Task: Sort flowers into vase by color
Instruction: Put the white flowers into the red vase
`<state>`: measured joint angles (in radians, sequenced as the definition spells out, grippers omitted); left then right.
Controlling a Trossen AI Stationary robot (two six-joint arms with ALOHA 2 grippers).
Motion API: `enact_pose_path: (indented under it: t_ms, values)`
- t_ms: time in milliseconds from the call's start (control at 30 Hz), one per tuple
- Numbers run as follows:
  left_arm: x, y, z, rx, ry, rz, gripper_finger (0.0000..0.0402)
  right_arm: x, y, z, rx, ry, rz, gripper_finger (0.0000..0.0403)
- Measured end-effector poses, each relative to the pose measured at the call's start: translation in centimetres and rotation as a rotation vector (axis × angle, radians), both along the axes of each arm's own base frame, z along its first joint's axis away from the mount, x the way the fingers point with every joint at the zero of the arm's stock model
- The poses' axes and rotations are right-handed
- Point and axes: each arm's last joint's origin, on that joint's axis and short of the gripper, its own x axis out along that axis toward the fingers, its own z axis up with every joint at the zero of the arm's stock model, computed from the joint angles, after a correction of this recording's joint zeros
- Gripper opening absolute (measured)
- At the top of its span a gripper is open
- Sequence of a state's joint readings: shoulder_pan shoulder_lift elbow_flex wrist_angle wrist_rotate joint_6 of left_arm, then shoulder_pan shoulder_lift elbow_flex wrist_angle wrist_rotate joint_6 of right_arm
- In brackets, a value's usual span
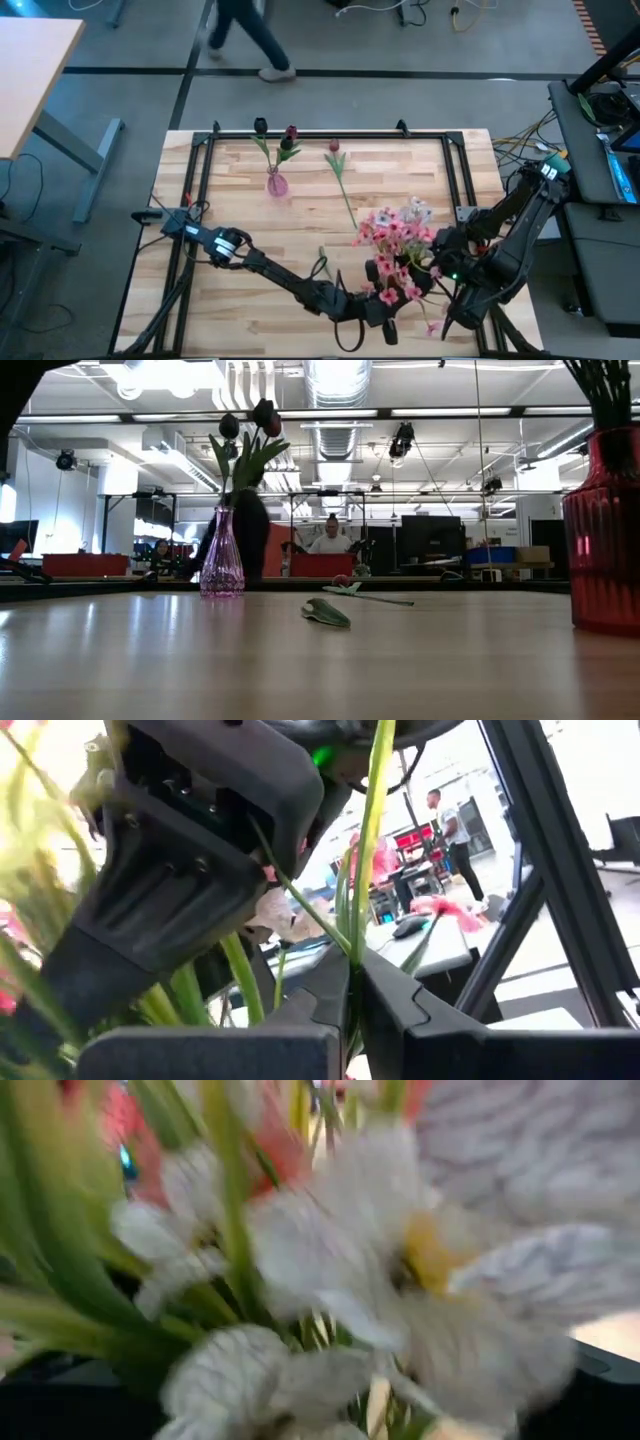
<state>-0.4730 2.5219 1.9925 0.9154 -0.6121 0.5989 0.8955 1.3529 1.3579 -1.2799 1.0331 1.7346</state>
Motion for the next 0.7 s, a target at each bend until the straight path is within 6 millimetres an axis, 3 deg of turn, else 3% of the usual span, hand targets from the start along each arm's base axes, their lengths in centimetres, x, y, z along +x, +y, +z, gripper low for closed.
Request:
enact_pose_path:
  t_ms: [700]
  values:
    - [0.02,0.09,-0.17,-0.009,0.009,0.028,0.0000,-0.59,0.52,0.89,0.339,0.256,0.053,0.0363]
